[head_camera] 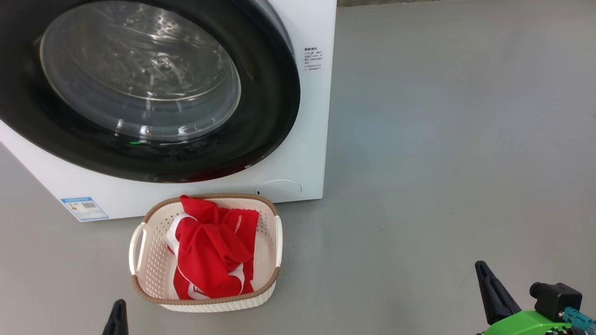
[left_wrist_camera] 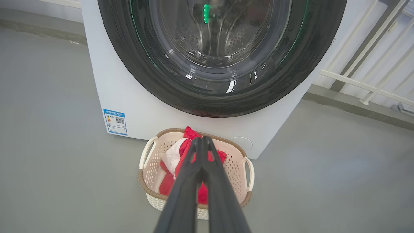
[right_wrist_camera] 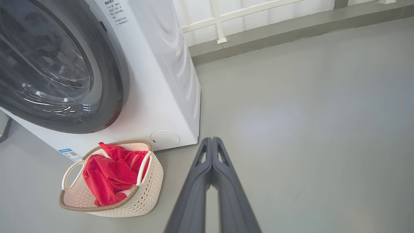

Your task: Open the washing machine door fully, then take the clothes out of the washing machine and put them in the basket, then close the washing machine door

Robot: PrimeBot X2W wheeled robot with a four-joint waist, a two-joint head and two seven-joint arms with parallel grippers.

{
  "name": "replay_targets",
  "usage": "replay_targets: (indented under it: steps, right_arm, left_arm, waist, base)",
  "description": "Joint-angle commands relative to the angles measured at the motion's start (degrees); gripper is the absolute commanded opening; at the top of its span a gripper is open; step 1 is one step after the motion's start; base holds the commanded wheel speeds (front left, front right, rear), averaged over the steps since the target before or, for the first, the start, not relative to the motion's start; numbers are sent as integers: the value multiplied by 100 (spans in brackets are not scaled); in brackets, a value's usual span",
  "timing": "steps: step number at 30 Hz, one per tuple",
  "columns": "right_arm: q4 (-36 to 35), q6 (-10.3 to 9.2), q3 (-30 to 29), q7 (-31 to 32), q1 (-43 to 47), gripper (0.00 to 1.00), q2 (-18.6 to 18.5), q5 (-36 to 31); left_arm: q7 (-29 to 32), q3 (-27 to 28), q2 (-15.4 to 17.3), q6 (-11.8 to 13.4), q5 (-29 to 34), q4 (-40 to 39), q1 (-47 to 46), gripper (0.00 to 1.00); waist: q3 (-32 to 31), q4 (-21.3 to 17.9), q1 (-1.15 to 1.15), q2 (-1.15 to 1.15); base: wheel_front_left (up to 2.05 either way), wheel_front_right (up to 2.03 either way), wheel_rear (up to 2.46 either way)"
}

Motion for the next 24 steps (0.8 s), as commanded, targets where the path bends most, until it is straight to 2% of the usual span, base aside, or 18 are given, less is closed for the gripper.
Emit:
replay_targets:
  steps: [1,24]
  right_arm:
    - [-161,-1,-32,34,-104,0,-53,173]
    - [-278,-4,-121,423,-168,0,59,1567]
  left_arm:
    - [41,60,73,-2,-194,-104,-129,0]
    - [421,129,60,-6,-1579,-60,-350,0]
  waist:
    - [1,6,-1,0]
    - [-60,81,-1,0]
  base:
    - [0,0,0]
    - [0,0,0]
